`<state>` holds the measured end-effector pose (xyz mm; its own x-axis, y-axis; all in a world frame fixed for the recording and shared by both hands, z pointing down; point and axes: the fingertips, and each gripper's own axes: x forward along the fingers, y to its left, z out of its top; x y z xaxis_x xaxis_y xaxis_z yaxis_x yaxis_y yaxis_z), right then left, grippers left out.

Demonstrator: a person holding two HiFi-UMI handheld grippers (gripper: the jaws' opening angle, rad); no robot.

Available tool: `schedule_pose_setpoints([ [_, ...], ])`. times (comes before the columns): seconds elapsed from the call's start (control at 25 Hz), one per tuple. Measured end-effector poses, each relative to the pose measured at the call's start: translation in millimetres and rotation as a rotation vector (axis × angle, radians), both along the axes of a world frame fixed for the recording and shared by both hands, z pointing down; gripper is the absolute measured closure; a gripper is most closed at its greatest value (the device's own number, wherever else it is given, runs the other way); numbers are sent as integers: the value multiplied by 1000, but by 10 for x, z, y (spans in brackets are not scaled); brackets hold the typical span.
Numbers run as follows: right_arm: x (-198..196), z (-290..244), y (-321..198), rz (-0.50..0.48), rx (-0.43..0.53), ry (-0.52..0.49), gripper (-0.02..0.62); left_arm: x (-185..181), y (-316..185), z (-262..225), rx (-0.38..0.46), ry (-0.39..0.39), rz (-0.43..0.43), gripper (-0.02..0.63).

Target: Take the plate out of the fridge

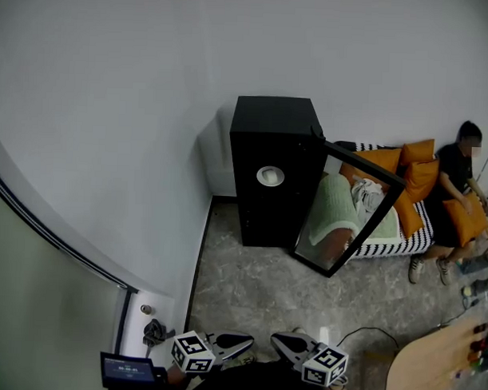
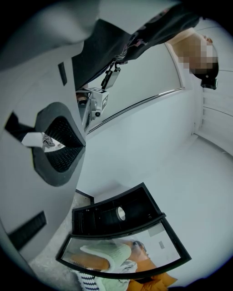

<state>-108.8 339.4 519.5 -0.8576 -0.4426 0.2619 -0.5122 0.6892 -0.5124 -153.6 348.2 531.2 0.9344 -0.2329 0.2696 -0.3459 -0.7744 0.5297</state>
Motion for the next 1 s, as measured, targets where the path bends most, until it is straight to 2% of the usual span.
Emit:
schedule_pose_setpoints([
  [0.44, 327, -80, -257, 2, -2, -16, 589, 253, -253, -33, -12, -2, -26, 607],
  [1.0, 1171, -56, -971, -88, -24, -65, 589, 1046, -968, -63, -18, -43, -123, 607],
])
